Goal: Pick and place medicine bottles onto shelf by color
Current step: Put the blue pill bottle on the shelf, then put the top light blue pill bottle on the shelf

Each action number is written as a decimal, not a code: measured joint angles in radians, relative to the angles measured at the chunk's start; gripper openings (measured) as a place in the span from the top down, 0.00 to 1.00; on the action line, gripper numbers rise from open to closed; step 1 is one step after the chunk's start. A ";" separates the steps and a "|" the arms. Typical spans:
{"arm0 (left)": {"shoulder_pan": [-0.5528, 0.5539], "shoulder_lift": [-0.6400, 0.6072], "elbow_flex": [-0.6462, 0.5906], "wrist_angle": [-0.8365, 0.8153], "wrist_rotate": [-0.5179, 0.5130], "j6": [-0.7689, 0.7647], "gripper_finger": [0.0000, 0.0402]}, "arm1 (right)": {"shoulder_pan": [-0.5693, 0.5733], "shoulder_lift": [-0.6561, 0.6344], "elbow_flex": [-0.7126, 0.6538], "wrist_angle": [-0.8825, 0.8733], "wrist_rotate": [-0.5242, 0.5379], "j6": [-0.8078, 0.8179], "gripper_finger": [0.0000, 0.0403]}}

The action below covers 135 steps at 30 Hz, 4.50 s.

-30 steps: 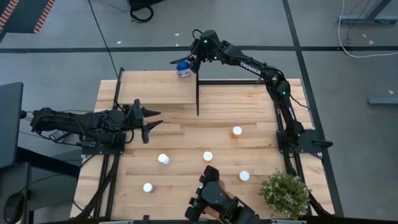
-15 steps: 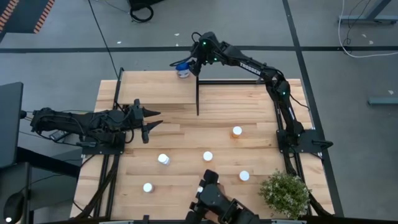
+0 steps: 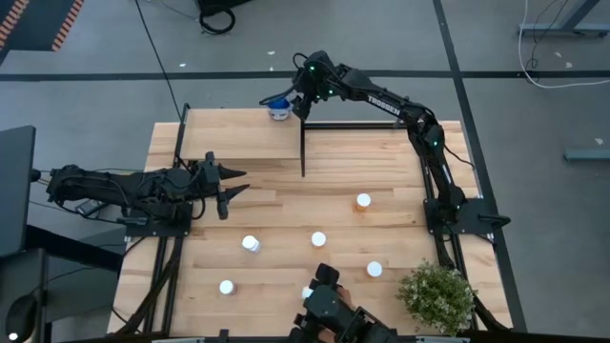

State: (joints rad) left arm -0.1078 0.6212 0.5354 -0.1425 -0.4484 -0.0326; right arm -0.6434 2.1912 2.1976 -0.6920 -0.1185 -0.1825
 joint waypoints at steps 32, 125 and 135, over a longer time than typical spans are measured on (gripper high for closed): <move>-0.078 0.299 0.238 -0.471 0.308 -0.096 0.31 | 0.592 -0.134 0.055 -0.534 0.106 0.157 0.44; 0.642 0.834 0.966 -1.140 0.227 0.441 0.53 | 1.033 -0.133 -0.281 -0.540 0.806 0.628 0.44; 0.814 0.856 0.966 -1.079 0.357 0.528 0.53 | 1.033 -0.133 -0.281 -0.472 0.803 0.627 0.44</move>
State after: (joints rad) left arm 0.7059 1.4769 1.5013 -1.2210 -0.0919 0.4958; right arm 0.3897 2.0586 1.9163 -1.1635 0.6844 0.4449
